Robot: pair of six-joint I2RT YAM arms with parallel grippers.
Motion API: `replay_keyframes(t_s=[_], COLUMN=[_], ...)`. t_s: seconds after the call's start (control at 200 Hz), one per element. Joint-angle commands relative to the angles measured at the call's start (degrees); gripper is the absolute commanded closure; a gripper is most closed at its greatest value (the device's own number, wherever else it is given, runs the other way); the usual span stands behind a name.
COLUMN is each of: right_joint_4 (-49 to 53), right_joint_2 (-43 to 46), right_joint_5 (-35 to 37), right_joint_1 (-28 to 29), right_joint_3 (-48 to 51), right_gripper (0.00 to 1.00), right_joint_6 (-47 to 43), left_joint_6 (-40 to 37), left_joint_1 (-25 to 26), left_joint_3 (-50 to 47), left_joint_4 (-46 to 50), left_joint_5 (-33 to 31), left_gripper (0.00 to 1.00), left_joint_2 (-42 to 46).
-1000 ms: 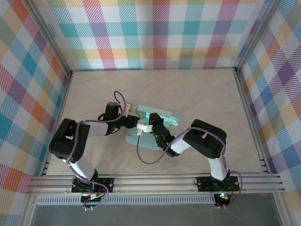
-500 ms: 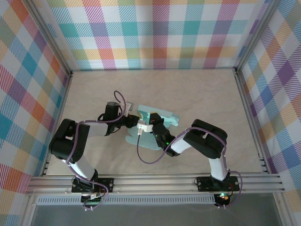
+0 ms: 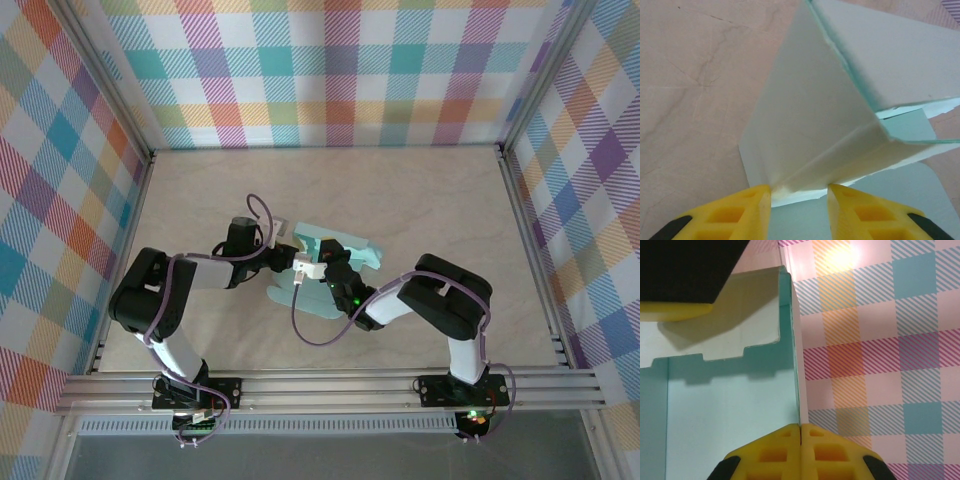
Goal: Fold the paper box
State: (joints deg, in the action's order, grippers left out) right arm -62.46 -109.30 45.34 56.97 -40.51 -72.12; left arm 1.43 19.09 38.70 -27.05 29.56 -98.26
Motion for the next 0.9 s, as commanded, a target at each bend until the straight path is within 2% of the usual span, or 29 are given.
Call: replay_keyframes(t_s=[0.0,0.275,0.395,0.59,0.895], right_joint_4=[3.5,4.1,4.4,5.3,6.2], right_joint_2=[1.4,0.7,0.5,0.4,0.6], right_joint_5=[-1.5,-1.5,-1.6,-1.6,-1.6], right_joint_1=[0.1,0.1,0.3,0.7,0.8], right_joint_3=[0.6,-0.3,-0.5,-0.8,-0.5], right_gripper=[1.00,1.00,1.00,1.00,1.00], right_joint_6=[3.4,3.9,4.4,5.4,6.5], left_joint_6=[-1.5,1.1,4.0,7.4,7.4], left_joint_1=[1.2,3.6,5.3,8.4,9.9], left_joint_3=[1.8,3.2,2.7,2.1,2.7], left_joint_4=[-2.0,-2.9,-5.9,-11.0,-12.3], left_joint_5=[-0.3,-2.2,-6.6,-12.6,-15.2], left_gripper=[0.66,0.70,0.65,0.64,0.75], left_joint_2=[-1.3,-1.4,-1.5,-2.7,-4.2])
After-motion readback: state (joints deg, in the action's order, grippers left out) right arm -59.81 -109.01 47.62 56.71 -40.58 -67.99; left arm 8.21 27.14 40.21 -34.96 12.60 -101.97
